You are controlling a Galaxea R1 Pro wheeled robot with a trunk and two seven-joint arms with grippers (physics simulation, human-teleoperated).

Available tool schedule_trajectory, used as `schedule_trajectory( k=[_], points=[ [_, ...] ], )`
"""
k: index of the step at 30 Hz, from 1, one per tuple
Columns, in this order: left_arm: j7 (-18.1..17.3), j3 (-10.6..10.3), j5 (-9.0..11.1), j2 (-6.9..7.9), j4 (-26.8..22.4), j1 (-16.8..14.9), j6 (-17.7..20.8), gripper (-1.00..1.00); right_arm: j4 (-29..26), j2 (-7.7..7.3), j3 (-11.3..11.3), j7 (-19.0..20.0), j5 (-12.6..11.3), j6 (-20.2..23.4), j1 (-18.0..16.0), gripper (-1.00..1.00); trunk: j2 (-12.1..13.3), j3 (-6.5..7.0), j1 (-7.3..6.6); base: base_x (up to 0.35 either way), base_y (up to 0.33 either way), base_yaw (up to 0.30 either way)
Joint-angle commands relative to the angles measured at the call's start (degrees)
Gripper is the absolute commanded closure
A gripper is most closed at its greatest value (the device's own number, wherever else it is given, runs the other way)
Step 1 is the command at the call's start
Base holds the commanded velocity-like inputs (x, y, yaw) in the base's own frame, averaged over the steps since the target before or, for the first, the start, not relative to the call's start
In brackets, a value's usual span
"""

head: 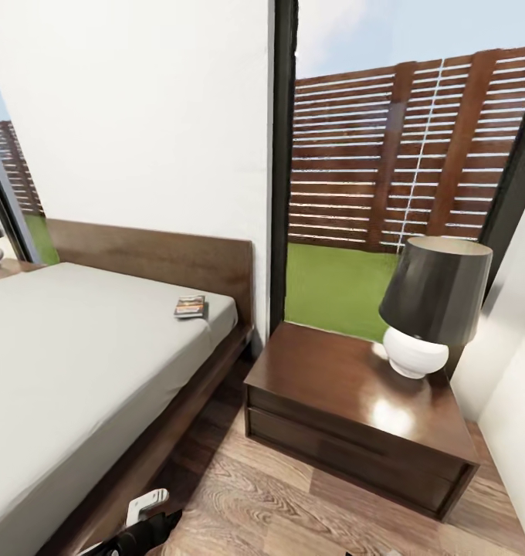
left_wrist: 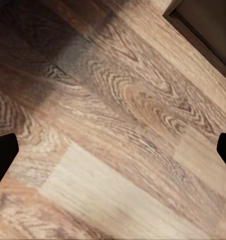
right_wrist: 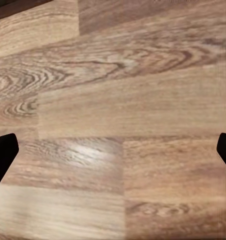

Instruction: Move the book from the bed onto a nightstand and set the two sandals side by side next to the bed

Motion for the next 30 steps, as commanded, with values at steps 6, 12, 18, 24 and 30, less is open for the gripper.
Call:
schedule_trajectory(
  k=[6, 12, 18, 24, 30],
  points=[
    [-0.28, 0.24, 0.49, -0.02, -0.09, -0.01, 0.58, -1.0, 0.05, -0.03, 0.28, 0.15, -0.49, -0.08, -0.04, -1.0, -0.02, -0.06, -0.01, 0.002, 0.0, -0.243],
    [-0.28, 0.24, 0.49, -0.01, -0.09, -0.01, 0.58, -1.0, 0.05, -0.07, 0.2, 0.16, -0.52, -0.07, -0.04, -1.0, -0.02, -0.06, -0.01, 0.001, 0.0, -0.254],
    [-0.28, 0.24, 0.49, 0.07, -0.09, -0.01, 0.6, -1.0, 0.05, -0.06, 0.18, 0.17, -0.54, -0.08, -0.04, -1.0, -0.02, -0.06, -0.01, 0.0, 0.0, -0.257],
    [-0.28, 0.24, 0.49, 0.2, -0.09, -0.01, 0.65, -1.0, 0.05, -0.07, 0.23, 0.16, -0.54, -0.08, -0.04, -1.0, -0.02, -0.06, -0.01, 0.001, 0.0, -0.255],
    [-0.35, 0.24, 0.49, 0.28, -0.09, -0.01, 0.67, -1.0, 0.05, -0.05, 0.24, 0.18, -0.58, -0.08, -0.04, -1.0, -0.02, -0.06, -0.01, 0.039, 0.0, -0.175]
  ],
)
